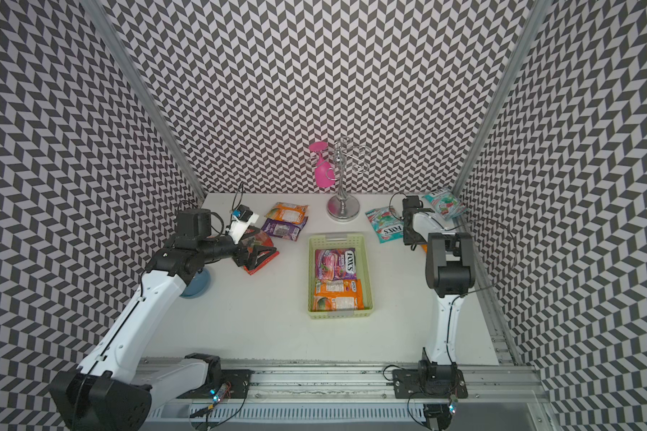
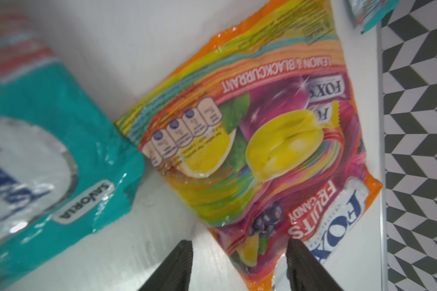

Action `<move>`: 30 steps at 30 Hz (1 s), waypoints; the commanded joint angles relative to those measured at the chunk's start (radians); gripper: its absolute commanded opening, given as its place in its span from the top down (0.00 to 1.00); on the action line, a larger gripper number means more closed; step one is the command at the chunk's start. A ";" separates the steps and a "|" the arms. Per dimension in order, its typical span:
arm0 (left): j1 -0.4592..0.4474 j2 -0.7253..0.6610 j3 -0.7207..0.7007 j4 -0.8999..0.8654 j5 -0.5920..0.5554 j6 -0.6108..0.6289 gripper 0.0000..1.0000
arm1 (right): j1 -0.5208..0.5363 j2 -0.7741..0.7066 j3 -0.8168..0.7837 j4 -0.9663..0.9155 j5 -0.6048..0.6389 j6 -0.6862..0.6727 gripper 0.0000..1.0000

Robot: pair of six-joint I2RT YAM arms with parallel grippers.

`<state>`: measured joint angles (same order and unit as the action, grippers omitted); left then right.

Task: Put the candies in the basket
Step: Pick up the candy at the center of the board.

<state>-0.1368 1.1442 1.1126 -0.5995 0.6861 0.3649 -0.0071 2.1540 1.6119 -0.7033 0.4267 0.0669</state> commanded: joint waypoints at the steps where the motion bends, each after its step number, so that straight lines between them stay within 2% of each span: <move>1: -0.001 -0.021 0.005 0.008 0.008 -0.002 0.01 | -0.007 0.037 0.009 -0.002 0.055 -0.010 0.37; 4: -0.001 -0.027 0.005 0.004 0.008 -0.001 0.01 | -0.009 0.072 0.022 -0.012 0.051 -0.007 0.44; 6: 0.000 -0.029 -0.002 0.009 0.011 -0.001 0.01 | -0.009 0.090 0.038 -0.021 0.049 -0.005 0.55; 11: 0.000 -0.032 0.006 0.001 0.004 -0.001 0.01 | -0.008 0.083 0.038 -0.012 0.030 -0.010 0.89; 13: 0.000 -0.032 -0.003 0.008 0.008 -0.001 0.01 | -0.007 0.069 0.042 -0.015 0.015 -0.010 0.96; 16: 0.000 -0.028 0.005 0.006 0.006 -0.001 0.01 | -0.005 0.016 0.016 0.004 0.017 -0.014 1.00; 27: -0.005 -0.021 0.004 -0.003 0.015 0.018 0.01 | 0.035 -0.229 -0.076 0.058 -0.049 -0.029 1.00; 30: -0.009 -0.011 0.005 -0.007 0.023 0.023 0.01 | 0.063 -0.310 -0.108 0.077 -0.032 -0.051 1.00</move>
<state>-0.1383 1.1332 1.1126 -0.6006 0.6872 0.3729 0.0269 1.9404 1.5219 -0.6922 0.3977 0.0364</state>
